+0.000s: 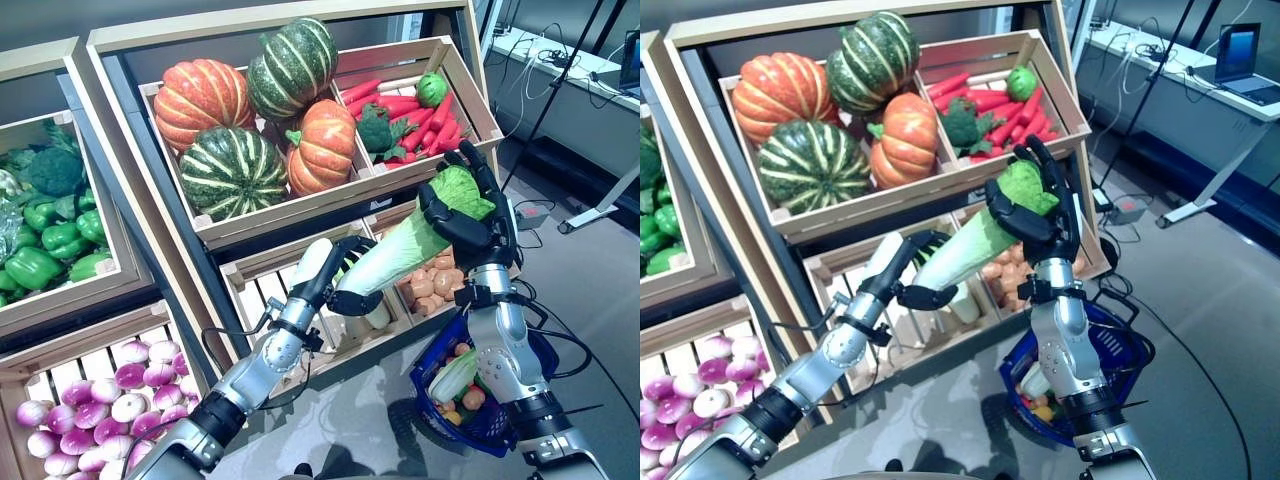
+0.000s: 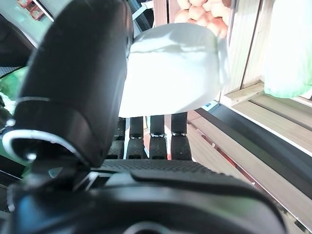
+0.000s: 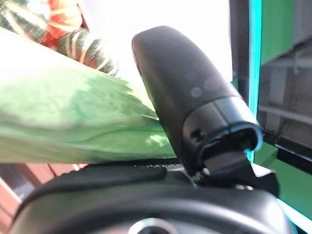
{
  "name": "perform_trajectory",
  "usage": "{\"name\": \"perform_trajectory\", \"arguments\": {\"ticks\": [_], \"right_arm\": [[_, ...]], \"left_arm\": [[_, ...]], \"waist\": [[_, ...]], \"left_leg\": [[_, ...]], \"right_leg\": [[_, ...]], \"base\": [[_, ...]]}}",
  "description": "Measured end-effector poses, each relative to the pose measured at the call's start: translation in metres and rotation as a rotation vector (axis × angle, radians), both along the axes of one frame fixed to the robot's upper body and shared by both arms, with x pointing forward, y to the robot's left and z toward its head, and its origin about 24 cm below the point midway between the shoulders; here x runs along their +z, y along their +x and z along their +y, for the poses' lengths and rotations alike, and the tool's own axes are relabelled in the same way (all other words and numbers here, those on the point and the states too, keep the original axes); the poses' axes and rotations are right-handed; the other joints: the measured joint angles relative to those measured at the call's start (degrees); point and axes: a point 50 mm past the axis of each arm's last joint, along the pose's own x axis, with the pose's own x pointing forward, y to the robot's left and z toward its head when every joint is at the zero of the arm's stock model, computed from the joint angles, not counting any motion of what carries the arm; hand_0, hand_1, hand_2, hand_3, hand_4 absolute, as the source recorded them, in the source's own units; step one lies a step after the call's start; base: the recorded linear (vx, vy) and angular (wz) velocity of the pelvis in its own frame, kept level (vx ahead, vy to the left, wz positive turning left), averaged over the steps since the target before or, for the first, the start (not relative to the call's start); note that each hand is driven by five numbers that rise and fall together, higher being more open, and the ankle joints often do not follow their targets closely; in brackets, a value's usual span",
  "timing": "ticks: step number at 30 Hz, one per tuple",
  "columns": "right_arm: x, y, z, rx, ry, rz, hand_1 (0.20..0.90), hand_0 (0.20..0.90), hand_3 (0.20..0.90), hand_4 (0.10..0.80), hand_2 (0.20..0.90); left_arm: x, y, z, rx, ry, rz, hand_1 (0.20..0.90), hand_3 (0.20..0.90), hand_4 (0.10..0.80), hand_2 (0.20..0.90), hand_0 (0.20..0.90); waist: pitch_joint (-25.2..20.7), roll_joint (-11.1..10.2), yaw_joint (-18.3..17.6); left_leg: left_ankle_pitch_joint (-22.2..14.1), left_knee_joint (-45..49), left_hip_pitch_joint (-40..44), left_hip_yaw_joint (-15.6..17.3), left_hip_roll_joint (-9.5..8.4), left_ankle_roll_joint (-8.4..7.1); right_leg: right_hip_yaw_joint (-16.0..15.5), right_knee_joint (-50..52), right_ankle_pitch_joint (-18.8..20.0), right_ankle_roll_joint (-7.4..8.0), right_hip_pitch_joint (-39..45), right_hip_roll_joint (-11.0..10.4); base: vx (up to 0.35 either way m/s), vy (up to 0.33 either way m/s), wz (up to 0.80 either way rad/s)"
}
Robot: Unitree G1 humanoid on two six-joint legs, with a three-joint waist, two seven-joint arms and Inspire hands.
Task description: Put vegetables into the basket
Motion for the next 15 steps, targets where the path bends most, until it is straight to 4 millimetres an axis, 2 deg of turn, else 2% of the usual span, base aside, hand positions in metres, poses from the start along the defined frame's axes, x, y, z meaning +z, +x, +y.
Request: {"name": "perform_trajectory", "arguments": {"ticks": [15], "right_arm": [[-0.0004,0.0001,0.0018,0.002,0.103,-0.008,0.300,0.300,0.300,0.400,0.300]], "left_arm": [[-0.0001,-0.0004,-0.0006,-0.005,0.001,0.000,0.300,0.300,0.400,0.300,0.300]], "waist": [[0.0,0.0,-0.2]], "left_leg": [[0.0,0.0,0.2,0.4,0.02,0.00]], "right_leg": [[0.5,0.0,0.1,0.00,-0.1,0.0]], "base": [[0.001,0.000,-0.01]]}}
